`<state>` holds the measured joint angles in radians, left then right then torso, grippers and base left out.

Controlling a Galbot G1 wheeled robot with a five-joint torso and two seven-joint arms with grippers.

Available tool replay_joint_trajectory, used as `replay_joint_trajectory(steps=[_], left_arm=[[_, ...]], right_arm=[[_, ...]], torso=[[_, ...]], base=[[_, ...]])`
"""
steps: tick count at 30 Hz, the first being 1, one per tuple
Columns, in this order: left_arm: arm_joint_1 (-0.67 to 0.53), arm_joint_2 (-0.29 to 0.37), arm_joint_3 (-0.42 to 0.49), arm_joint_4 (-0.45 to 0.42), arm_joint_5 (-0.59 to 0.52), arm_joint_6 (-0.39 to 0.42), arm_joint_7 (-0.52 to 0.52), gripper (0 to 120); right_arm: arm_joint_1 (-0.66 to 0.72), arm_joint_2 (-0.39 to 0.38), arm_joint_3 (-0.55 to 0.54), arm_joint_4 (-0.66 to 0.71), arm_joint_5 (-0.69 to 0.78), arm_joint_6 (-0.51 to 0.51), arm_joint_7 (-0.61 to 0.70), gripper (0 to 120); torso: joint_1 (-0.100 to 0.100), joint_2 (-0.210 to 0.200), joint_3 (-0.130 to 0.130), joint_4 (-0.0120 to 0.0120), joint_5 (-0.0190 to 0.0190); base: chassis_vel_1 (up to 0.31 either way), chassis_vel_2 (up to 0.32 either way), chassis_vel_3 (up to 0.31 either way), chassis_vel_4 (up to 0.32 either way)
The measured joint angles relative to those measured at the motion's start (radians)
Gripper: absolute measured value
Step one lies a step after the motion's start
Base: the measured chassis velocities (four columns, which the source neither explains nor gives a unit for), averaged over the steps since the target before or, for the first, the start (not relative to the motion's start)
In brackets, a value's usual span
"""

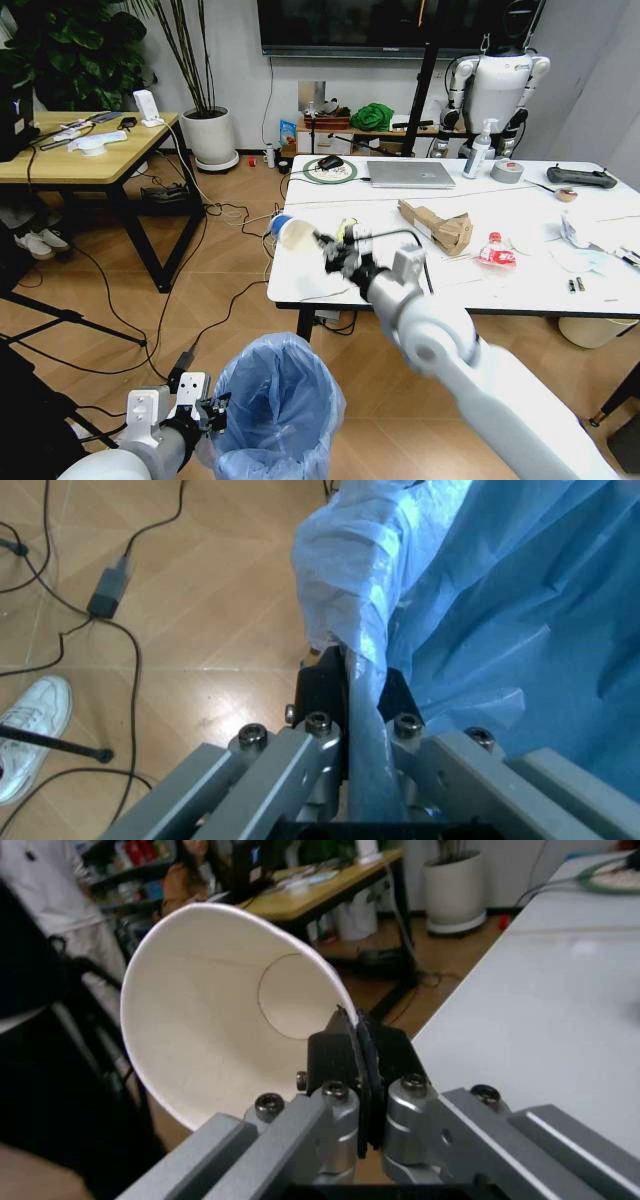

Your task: Pick up the trash bin and place the trash from the table into it.

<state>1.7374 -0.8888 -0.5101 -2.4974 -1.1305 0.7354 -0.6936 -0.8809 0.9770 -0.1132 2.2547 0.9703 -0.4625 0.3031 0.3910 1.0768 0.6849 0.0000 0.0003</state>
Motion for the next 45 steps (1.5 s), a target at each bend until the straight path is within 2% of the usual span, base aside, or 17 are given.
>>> replay_joint_trajectory(steps=[4, 9, 14, 19, 21, 23, 25, 29, 31, 34, 36, 39, 42, 44, 45], left_arm=[[-0.01, -0.001, 0.002, 0.012, -0.024, 0.0, -0.022, 0], [-0.036, -0.002, 0.004, 0.021, -0.118, 0.0, -0.076, 0], [-0.035, -0.007, 0.004, 0.023, -0.126, 0.0, -0.091, 0], [-0.03, -0.027, 0.005, 0.022, -0.122, 0.0, -0.098, 0], [-0.019, -0.039, 0.006, 0.019, -0.108, 0.0, -0.099, 0], [-0.005, -0.054, 0.007, 0.006, -0.097, 0.0, -0.099, 0], [-0.002, -0.059, 0.006, 0.002, -0.094, 0.0, -0.099, 0], [0.008, -0.067, 0.003, -0.002, -0.086, 0.0, -0.099, 0], [0.015, -0.068, 0.004, -0.002, -0.071, 0.0, -0.095, 0], [0.019, -0.069, 0.008, -0.002, -0.051, 0.0, -0.085, 0], [0.026, -0.069, 0.015, -0.002, -0.024, 0.0, -0.071, 0], [0.025, -0.054, 0.021, -0.002, -0.017, 0.0, -0.059, 0], [0.022, -0.041, 0.022, -0.002, -0.017, 0.0, -0.055, 0], [0.021, -0.028, 0.022, -0.002, -0.017, 0.0, -0.051, 0], [0.022, -0.022, 0.022, -0.001, -0.017, 0.0, -0.05, 0]], right_arm=[[-0.089, -0.046, 0.011, 0.059, -0.011, 0.006, -0.046, 0], [-0.264, -0.121, 0.106, 0.148, -0.083, 0.014, -0.174, 0], [-0.327, -0.144, 0.12, 0.178, -0.137, 0.016, -0.237, 0], [-0.331, -0.149, 0.108, 0.193, -0.177, -0.01, -0.258, 0], [-0.34, -0.166, 0.097, 0.211, -0.211, -0.023, -0.264, 7], [-0.345, -0.187, 0.076, 0.228, -0.241, -0.028, -0.263, 18], [-0.346, -0.189, 0.068, 0.228, -0.252, -0.028, -0.263, 22], [-0.349, -0.181, 0.066, 0.214, -0.275, -0.017, -0.255, 36], [-0.311, -0.156, 0.115, 0.206, -0.211, -0.014, -0.196, 48], [-0.256, -0.133, 0.152, 0.187, -0.139, -0.023, -0.128, 54], [-0.175, -0.107, 0.195, 0.131, -0.065, -0.034, -0.036, 63], [-0.072, -0.087, 0.245, 0.011, -0.05, -0.038, -0.002, 77], [-0.027, -0.077, 0.251, -0.046, -0.047, -0.05, 0.017, 83], [0.045, -0.057, 0.235, -0.12, -0.026, -0.076, 0.078, 90], [0.124, -0.025, 0.199, -0.19, 0.013, -0.115, 0.172, 95]], torso=[[0.0, 0.0, 0.0, -0.0001, 0.0], [0.0, 0.0, 0.0, -0.0001, -0.0002], [0.0, 0.0, 0.0, -0.0002, -0.0002], [0.0, 0.0, 0.0, 0.0002, -0.0002], [0.0, 0.0, 0.0, 0.0001, -0.0003], [0.0, 0.0, 0.0, 0.0001, -0.0003], [0.0, 0.0, 0.0, 0.0001, -0.0002], [0.0, 0.0, 0.0, 0.0001, -0.0002], [0.0, 0.0, 0.0, -0.0001, -0.0002], [0.0, 0.0, 0.0, -0.0001, -0.0003], [0.0, 0.0, 0.0, 0.0003, -0.0002], [0.0, 0.0, 0.0, 0.0003, -0.0003], [0.0, 0.0, 0.0, 0.0, -0.0002], [0.0, 0.0, 0.0, -0.0004, -0.0003], [0.0, 0.0, 0.0, -0.0005, -0.0002]], base=[[0.0, 0.0, 0.0, 0.0], [0.0, 0.0, 0.0, 0.0], [0.0, 0.0, 0.0, 0.0], [0.0, 0.0, 0.0, 0.0], [0.0, 0.0, 0.0, 0.0], [0.0, 0.0, 0.0, 0.0], [0.0, 0.0, 0.0, 0.0], [0.0, 0.0, 0.0, 0.0], [0.0, 0.0, 0.0, 0.0], [0.0, 0.0, 0.0, 0.0], [0.0, 0.0, 0.0, 0.0], [0.0, 0.0, 0.0, 0.0], [0.0, 0.0, 0.0, 0.0], [0.0, 0.0, 0.0, 0.0], [0.0, 0.0, 0.0, 0.0]])
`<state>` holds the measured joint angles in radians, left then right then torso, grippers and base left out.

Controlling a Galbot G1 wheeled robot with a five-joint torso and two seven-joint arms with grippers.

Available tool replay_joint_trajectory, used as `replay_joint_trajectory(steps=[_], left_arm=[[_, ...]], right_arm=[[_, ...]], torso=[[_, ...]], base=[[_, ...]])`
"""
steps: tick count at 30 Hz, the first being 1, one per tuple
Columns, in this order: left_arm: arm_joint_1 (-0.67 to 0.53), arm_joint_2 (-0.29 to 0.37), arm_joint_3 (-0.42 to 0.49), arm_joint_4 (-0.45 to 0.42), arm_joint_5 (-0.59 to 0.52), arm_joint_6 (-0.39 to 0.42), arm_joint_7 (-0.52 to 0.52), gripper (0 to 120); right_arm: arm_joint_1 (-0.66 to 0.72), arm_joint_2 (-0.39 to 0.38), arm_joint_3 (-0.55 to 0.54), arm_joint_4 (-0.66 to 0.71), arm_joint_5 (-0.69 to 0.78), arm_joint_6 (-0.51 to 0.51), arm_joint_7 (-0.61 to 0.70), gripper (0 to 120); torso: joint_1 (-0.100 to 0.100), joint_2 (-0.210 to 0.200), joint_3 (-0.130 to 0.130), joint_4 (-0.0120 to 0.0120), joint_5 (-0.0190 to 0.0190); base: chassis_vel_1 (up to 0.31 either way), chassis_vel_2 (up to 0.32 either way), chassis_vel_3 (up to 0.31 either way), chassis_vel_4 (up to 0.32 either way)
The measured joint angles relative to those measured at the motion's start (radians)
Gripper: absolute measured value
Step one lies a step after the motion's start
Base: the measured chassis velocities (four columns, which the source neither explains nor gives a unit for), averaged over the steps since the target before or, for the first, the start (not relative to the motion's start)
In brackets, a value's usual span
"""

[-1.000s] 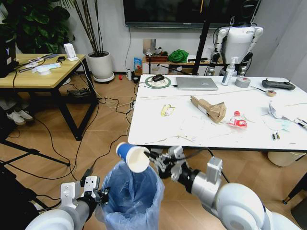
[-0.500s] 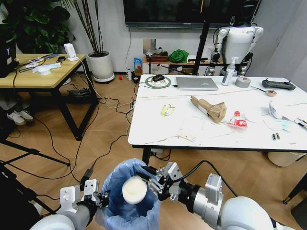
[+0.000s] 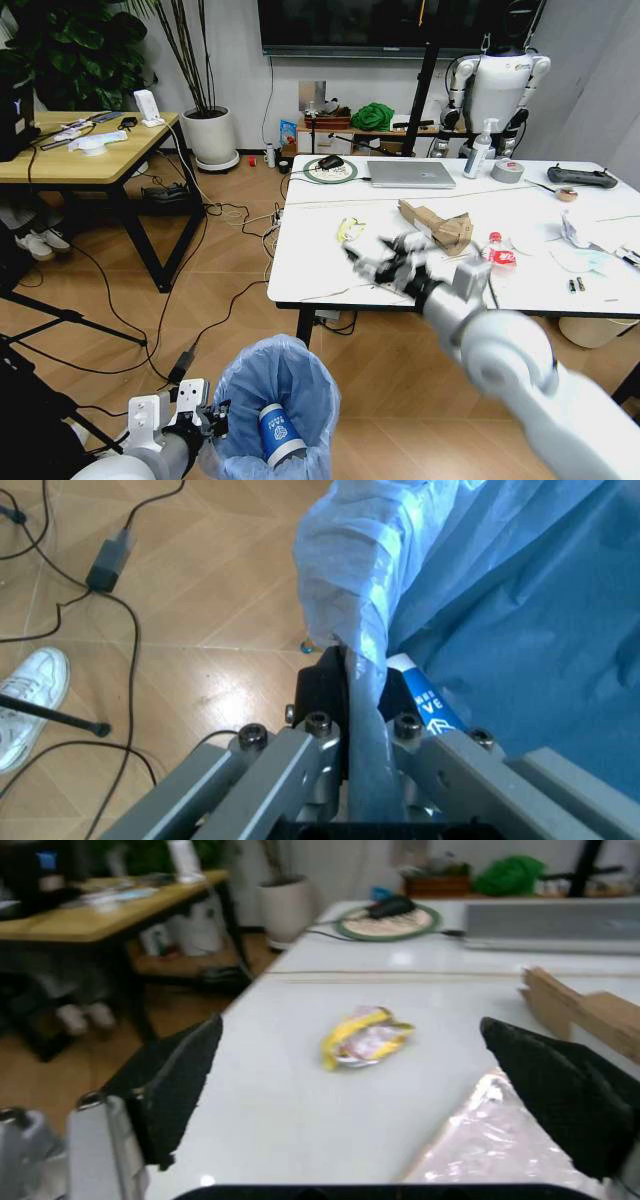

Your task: Pick up the trash bin and place the trash from the table into it.

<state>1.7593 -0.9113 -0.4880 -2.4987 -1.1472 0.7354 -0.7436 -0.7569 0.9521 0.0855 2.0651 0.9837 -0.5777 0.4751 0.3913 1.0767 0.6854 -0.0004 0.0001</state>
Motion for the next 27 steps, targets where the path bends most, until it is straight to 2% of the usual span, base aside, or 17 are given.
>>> replay_joint_trajectory(steps=[1, 2, 3, 7, 8, 13, 16, 21, 27], left_arm=[[0.003, 0.001, 0.0, 0.0, 0.0, 0.0, 0.0, 0], [0.003, 0.001, 0.0, 0.0, 0.0, 0.0, 0.0, 0], [0.004, 0.001, 0.0, 0.0, 0.0, 0.0, 0.0, 0], [0.008, -0.008, -0.001, 0.008, -0.001, 0.0, 0.001, 0], [0.008, -0.008, -0.001, 0.008, -0.001, 0.0, 0.001, 0], [0.013, -0.01, -0.003, 0.01, -0.001, 0.0, -0.001, 0], [0.013, -0.012, -0.003, 0.011, -0.001, 0.0, -0.001, 0], [0.006, -0.015, -0.008, 0.023, -0.001, 0.0, -0.001, 0], [-0.008, -0.016, -0.006, 0.031, -0.006, 0.0, -0.001, 0]], right_arm=[[0.056, 0.036, -0.033, -0.054, 0.048, -0.028, 0.092, 98], [0.056, 0.036, -0.033, -0.054, 0.048, -0.028, 0.092, 98], [0.106, 0.083, -0.064, -0.108, 0.091, -0.045, 0.181, 99], [0.243, 0.289, -0.129, -0.305, 0.128, -0.07, 0.34, 100], [0.243, 0.289, -0.129, -0.305, 0.128, -0.07, 0.34, 100], [0.322, 0.384, -0.157, -0.454, 0.14, -0.082, 0.388, 100], [0.344, 0.402, -0.163, -0.502, 0.128, -0.086, 0.387, 100], [0.416, 0.445, -0.173, -0.669, 0.026, -0.09, 0.299, 100], [0.439, 0.465, -0.176, -0.734, 0.017, -0.093, 0.255, 98]], torso=[[0.0, 0.0, 0.0, 0.0, -0.0002], [0.0, 0.0, 0.0, 0.0, -0.0002], [0.0, 0.0, 0.0, 0.0003, -0.0004], [0.0, 0.0, 0.0, 0.0012, -0.0006], [0.0, 0.0, 0.0, 0.0012, -0.0006], [0.0, 0.0, 0.0, 0.0008, -0.0006], [0.0, 0.0, 0.0, 0.0006, -0.0005], [0.0, 0.0, 0.0, 0.0005, -0.0003], [0.0, 0.0, 0.0, 0.0006, -0.0001]], base=[[0.0, 0.0, 0.0, 0.0], [0.0, 0.0, 0.0, 0.0], [0.0, 0.0, 0.0, 0.0], [0.0, 0.0, 0.0, 0.0], [0.0, 0.0, 0.0, 0.0], [0.0, 0.0, 0.0, 0.0], [0.0, 0.0, 0.0, 0.0], [0.0, 0.0, 0.0, 0.0], [0.0, 0.0, 0.0, 0.0]])
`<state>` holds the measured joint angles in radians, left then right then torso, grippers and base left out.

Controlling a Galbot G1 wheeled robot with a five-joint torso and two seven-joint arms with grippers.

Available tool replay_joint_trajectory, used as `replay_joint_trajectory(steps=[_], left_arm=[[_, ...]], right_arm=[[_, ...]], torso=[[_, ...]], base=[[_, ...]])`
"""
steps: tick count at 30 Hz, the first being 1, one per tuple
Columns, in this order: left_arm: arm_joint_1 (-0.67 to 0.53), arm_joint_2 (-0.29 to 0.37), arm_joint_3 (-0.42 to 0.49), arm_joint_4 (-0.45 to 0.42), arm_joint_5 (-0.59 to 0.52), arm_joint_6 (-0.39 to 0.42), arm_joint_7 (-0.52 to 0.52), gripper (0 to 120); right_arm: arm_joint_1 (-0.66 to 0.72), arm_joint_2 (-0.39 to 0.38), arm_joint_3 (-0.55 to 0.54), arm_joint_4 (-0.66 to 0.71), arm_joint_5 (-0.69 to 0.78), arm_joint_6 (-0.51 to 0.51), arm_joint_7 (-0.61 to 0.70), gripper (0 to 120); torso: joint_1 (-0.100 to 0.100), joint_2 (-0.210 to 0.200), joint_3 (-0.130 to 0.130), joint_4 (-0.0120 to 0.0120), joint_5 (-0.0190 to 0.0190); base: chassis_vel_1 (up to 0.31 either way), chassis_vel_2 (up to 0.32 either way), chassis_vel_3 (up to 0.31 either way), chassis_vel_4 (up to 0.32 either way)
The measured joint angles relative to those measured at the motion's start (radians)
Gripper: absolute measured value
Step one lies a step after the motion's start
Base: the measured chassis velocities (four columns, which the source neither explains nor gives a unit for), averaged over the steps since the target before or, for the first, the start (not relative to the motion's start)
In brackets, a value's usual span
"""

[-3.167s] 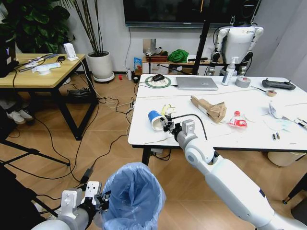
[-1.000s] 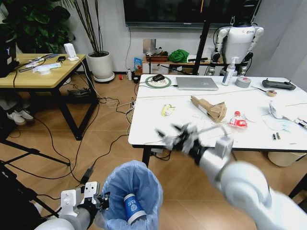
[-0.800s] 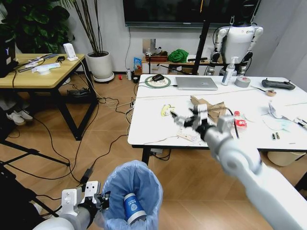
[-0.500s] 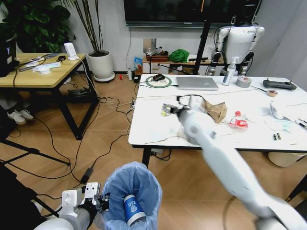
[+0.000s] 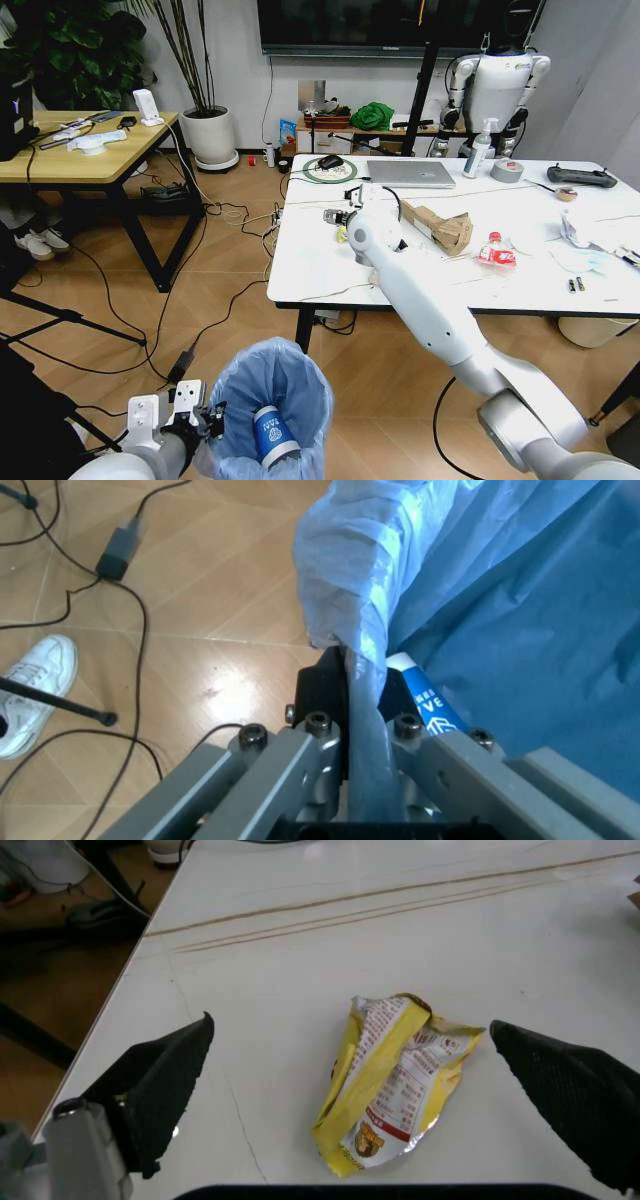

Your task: Pick up the trash bin and place the trash from the table into it.

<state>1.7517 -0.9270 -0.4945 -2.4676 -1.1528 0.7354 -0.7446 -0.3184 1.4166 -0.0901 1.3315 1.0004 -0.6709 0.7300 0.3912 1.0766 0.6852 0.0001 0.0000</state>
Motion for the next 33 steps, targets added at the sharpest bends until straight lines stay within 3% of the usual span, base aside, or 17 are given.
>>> replay_joint_trajectory(steps=[4, 7, 9, 14, 23, 29, 33], left_arm=[[-0.005, 0.006, -0.004, 0.0, -0.018, 0.0, -0.003, 0], [-0.008, 0.02, -0.014, -0.004, -0.039, 0.0, -0.01, 0], [-0.008, 0.021, -0.015, -0.006, -0.042, 0.0, -0.01, 0], [-0.008, 0.026, -0.015, -0.019, -0.061, 0.0, -0.01, 0], [-0.016, 0.035, -0.016, -0.021, -0.07, -0.003, -0.005, 0], [-0.017, 0.046, -0.016, -0.029, -0.073, -0.006, 0.002, 0], [-0.014, 0.044, -0.015, -0.03, -0.072, -0.005, 0.002, 0]], right_arm=[[-0.002, 0.0, -0.001, -0.02, -0.01, -0.001, -0.03, 91], [-0.007, 0.006, -0.001, -0.05, -0.038, 0.0, -0.059, 77], [-0.008, 0.007, -0.001, -0.054, -0.046, 0.001, -0.065, 75], [-0.022, 0.005, -0.008, -0.075, -0.135, 0.003, -0.12, 52], [-0.031, 0.005, -0.012, -0.076, -0.16, 0.015, -0.139, 25], [-0.045, -0.003, -0.004, -0.042, -0.165, 0.052, -0.147, 0], [-0.068, -0.031, 0.001, 0.05, -0.117, 0.083, -0.165, 0]], torso=[[0.0, 0.0, 0.0, 0.0, 0.0], [0.0, 0.0, 0.0, -0.0002, 0.0001], [0.0, 0.0, 0.0, -0.0001, 0.0], [0.0, 0.0, 0.0, -0.0002, 0.0001], [0.0, 0.0, 0.0, -0.0001, 0.0], [0.0, 0.0, 0.0, 0.0, 0.0001], [0.0, 0.0, 0.0, 0.0, 0.0001]], base=[[0.0, 0.0, 0.0, 0.0], [0.0, 0.0, 0.0, 0.0], [0.0, 0.0, 0.0, 0.0], [0.0, 0.0, 0.0, 0.0], [0.0, 0.0, 0.0, 0.0], [0.0, 0.0, 0.0, 0.0], [0.0, 0.0, 0.0, 0.0]])
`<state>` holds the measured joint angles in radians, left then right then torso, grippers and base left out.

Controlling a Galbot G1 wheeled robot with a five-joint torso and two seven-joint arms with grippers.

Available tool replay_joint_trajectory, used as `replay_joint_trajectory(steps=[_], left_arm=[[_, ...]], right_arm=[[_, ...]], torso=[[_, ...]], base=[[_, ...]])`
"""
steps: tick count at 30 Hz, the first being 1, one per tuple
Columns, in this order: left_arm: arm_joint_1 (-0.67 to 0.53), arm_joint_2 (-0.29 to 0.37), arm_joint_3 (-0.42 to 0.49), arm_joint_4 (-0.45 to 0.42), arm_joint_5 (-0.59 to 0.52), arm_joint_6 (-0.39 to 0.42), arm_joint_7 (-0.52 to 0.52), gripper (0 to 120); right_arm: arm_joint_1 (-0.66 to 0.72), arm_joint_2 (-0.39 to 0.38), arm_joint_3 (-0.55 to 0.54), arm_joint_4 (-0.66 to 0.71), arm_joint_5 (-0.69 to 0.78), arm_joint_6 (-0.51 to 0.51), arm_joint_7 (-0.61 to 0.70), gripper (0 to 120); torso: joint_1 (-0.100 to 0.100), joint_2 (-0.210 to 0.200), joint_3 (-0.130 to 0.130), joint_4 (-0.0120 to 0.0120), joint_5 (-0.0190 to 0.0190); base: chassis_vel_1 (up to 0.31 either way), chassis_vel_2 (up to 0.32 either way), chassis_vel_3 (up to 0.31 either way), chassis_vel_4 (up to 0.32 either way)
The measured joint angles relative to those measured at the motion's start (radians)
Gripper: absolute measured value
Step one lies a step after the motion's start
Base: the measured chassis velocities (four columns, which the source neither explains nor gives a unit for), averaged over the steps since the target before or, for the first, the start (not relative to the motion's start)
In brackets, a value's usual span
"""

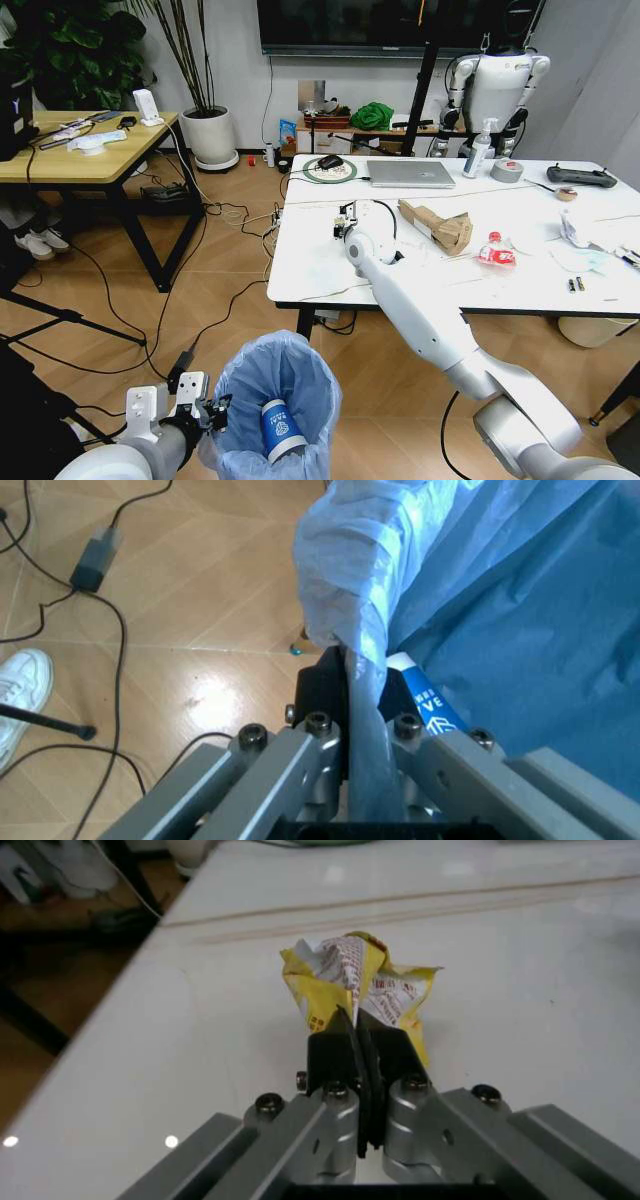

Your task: Pick up the trash bin and place the trash from the table into it.

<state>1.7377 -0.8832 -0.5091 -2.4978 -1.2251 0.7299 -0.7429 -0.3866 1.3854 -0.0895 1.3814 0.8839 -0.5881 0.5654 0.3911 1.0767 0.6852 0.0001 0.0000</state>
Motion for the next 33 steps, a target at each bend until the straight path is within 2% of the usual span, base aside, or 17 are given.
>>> replay_joint_trajectory(steps=[3, 4, 5, 6, 10, 15, 18, 25, 29, 33], left_arm=[[0.001, -0.004, 0.002, 0.0, 0.004, 0.001, -0.001, 0], [-0.001, -0.007, 0.002, 0.0, 0.006, 0.001, -0.001, 0], [-0.002, -0.009, 0.003, 0.0, 0.006, 0.001, -0.002, 0], [-0.002, -0.009, 0.003, 0.0, 0.006, 0.001, -0.002, 0], [-0.005, -0.019, 0.007, -0.001, 0.007, 0.001, -0.006, 0], [-0.004, -0.023, 0.005, -0.002, 0.007, 0.001, -0.008, 0], [-0.014, -0.026, -0.004, -0.002, 0.008, -0.004, -0.014, 0], [-0.012, -0.033, -0.013, -0.002, -0.005, -0.005, -0.035, 0], [-0.006, -0.044, -0.017, -0.002, -0.005, -0.006, -0.043, 0], [0.003, -0.061, -0.016, -0.002, -0.005, -0.006, -0.053, 0]], right_arm=[[-0.042, -0.04, -0.001, 0.132, 0.071, 0.028, -0.023, 0], [-0.077, -0.072, -0.004, 0.247, 0.111, 0.05, -0.051, 0], [-0.094, -0.09, -0.005, 0.3, 0.132, 0.061, -0.073, 0], [-0.094, -0.09, -0.005, 0.3, 0.132, 0.061, -0.073, 0], [-0.2, -0.216, 0.009, 0.54, 0.192, 0.103, -0.257, 0], [-0.295, -0.35, -0.002, 0.759, 0.26, 0.119, -0.34, 0], [-0.398, -0.435, -0.006, 0.879, 0.256, 0.126, -0.449, 0], [-0.507, -0.511, -0.027, 0.941, 0.142, 0.112, -0.611, 0], [-0.518, -0.521, -0.084, 0.948, 0.11, 0.115, -0.666, 0], [-0.538, -0.544, -0.157, 0.932, 0.028, 0.172, -0.739, 0]], torso=[[0.0, 0.0, 0.0, 0.0001, 0.0], [0.0, 0.0, 0.0, 0.0001, 0.0001], [0.0, 0.0, 0.0, 0.0001, 0.0001], [0.0, 0.0, 0.0, 0.0001, 0.0001], [0.0, 0.0, 0.0, 0.0001, 0.0002], [0.0, 0.0, 0.0, -0.0002, 0.0001], [0.0, 0.0, 0.0, -0.0001, 0.0002], [0.0, 0.0, 0.0, -0.0001, 0.0001], [0.0, 0.0, 0.0, 0.0, 0.0], [0.0, 0.0, 0.0, 0.0002, -0.0001]], base=[[0.0, 0.0, 0.0, 0.0], [0.0, 0.0, 0.0, 0.0], [0.0, 0.0, 0.0, 0.0], [0.0, 0.0, 0.0, 0.0], [0.0, 0.0, 0.0, 0.0], [0.0, 0.0, 0.0, 0.0], [0.0, 0.0, 0.0, 0.0], [0.0, 0.0, 0.0, 0.0], [0.0, 0.0, 0.0, 0.0], [0.0, 0.0, 0.0, 0.0]])
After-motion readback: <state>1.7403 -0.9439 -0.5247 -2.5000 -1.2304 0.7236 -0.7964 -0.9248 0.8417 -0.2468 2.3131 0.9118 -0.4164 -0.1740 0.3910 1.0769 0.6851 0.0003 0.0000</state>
